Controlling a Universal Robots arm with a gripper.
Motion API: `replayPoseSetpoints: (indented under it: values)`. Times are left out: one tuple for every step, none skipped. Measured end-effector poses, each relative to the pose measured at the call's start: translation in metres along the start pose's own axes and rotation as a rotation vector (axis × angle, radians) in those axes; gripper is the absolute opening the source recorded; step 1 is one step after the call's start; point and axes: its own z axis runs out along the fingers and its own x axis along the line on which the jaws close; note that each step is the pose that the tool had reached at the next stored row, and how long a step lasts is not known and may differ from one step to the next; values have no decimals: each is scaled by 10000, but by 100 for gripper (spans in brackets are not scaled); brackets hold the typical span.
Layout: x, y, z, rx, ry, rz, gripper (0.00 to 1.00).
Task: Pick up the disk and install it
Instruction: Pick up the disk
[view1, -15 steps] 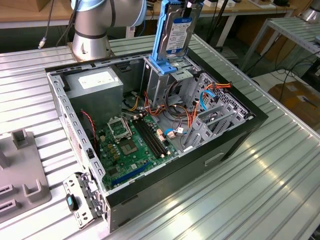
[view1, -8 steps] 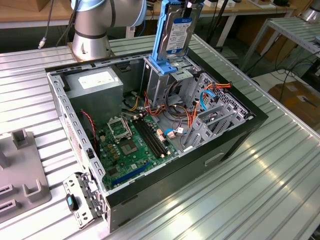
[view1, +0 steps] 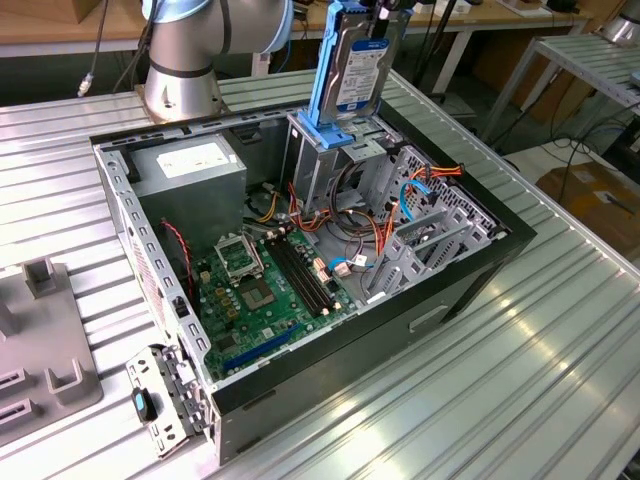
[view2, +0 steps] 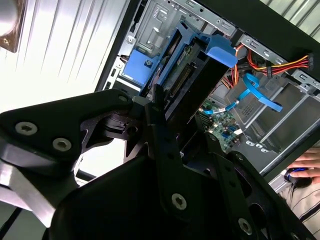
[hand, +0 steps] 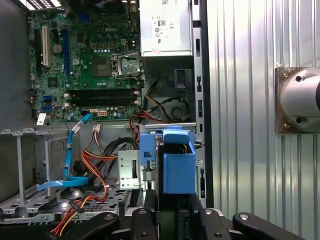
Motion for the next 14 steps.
replayPoseSetpoints:
  values:
    - [9,0,0,0,-1,0,35]
    - [18,0,0,0,0,1,35]
    - [32,-1,0,0,3,1,35]
    - [41,-1,-1,0,5,1,35]
    - [50,-2,-1,0,6,0,35]
    - [64,-3,-1,0,8,1,35]
    - [73,-3,-1,0,11,0,35]
    - [82,-4,-1,0,12,0,35]
    - [90,-5,-1,0,14,1,35]
    - [108,-6,-2,0,18,0,35]
    - [124,-7,-2,0,20,1,35]
    - [133,-8,-2,1,20,1,35]
    - [133,-8,-2,1,21,1,35]
    - [135,-8,-2,1,21,0,35]
